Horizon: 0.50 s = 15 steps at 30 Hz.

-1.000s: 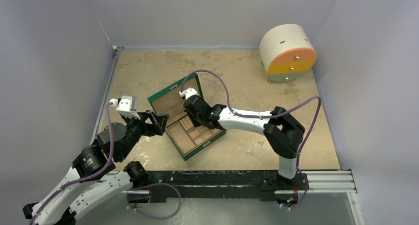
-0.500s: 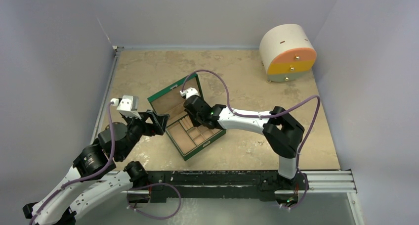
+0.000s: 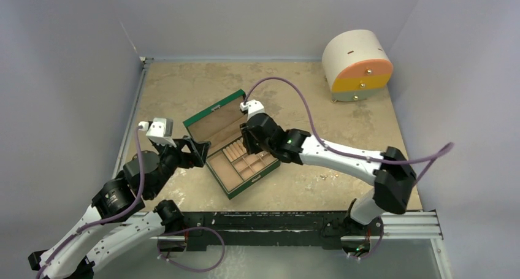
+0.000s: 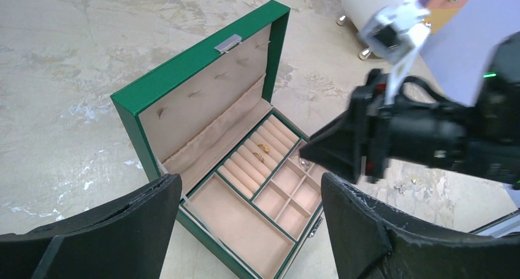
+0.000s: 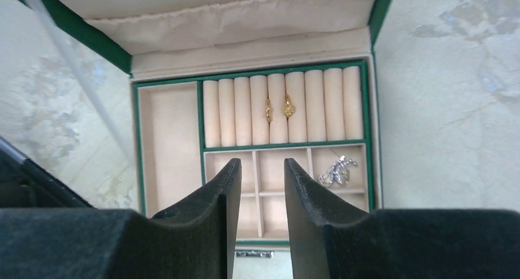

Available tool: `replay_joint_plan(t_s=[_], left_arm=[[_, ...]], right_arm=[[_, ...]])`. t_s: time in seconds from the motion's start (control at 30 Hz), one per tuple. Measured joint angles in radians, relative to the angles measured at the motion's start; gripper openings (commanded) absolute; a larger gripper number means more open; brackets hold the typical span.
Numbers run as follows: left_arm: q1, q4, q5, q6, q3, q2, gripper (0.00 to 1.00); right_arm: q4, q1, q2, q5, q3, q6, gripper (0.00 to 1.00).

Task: Organize the mixed jewelry

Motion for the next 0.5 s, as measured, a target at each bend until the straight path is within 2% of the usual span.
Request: replay_joint_plan(t_s=[0.27,0.5], left_arm=[[0.000,-0.001,0.000,0.000,0.000,0.020,0.84],[0.006,-0.002,0.001,0.000,0.000,0.029,0.84]], right_arm=[[-0.088,-0.023,-0.229,0.085,-0.092,0.050,0.36],[-0.229,-0.157,-0.377,0.153,-0.259,0.139,0.37]])
